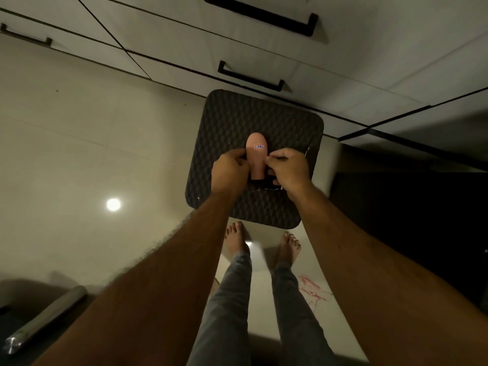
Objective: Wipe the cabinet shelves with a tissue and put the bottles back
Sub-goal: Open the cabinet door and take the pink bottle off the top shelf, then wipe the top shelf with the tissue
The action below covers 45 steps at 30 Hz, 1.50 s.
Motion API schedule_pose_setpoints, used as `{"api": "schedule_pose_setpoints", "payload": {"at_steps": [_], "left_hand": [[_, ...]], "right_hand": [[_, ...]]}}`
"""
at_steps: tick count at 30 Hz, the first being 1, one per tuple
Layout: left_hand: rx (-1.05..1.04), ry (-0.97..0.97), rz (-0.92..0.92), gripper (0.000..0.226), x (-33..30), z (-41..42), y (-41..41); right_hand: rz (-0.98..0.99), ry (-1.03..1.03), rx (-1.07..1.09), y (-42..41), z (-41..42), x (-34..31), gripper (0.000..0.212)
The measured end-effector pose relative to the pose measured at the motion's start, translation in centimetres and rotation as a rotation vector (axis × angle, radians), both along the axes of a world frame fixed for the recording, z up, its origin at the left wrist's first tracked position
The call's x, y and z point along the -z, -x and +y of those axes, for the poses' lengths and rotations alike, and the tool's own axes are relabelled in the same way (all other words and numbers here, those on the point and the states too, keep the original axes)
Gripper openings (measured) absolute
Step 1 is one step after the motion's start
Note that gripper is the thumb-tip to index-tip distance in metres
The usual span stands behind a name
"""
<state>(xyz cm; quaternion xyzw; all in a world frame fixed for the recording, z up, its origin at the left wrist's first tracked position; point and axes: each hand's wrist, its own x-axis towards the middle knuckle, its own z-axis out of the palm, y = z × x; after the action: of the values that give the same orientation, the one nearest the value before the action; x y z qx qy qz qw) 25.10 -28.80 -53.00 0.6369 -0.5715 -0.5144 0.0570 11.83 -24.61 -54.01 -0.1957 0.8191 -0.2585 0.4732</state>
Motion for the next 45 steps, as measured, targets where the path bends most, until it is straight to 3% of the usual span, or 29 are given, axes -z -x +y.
{"api": "schedule_pose_setpoints", "payload": {"at_steps": [8, 11, 20, 32, 39, 45], "left_hand": [[0.096, 0.18, -0.035, 0.033, -5.8, 2.7, -0.6], [0.189, 0.222, -0.082, 0.043, -10.0, 4.6, -0.7], [0.297, 0.475, -0.115, 0.048, -22.9, 11.9, 0.4], [0.366, 0.793, -0.029, 0.051, -38.8, 24.1, 7.6], [0.575, 0.85, 0.063, 0.05, -42.1, 30.6, 10.9], [0.671, 0.815, 0.179, 0.048, -41.2, 37.5, 12.9]], "right_hand": [[0.101, 0.047, -0.058, 1.1, 2.6, -5.6, 0.019], [0.143, 0.1, -0.104, 1.4, 4.5, -10.0, 0.011], [0.329, 0.313, -0.246, 4.6, 12.1, -22.8, 0.02], [0.455, 0.572, -0.127, 11.8, 26.2, -39.3, 0.017], [0.54, 0.568, 0.052, 13.5, 36.0, -43.1, 0.018], [0.567, 0.497, 0.15, 14.2, 45.3, -42.6, 0.016]]}}
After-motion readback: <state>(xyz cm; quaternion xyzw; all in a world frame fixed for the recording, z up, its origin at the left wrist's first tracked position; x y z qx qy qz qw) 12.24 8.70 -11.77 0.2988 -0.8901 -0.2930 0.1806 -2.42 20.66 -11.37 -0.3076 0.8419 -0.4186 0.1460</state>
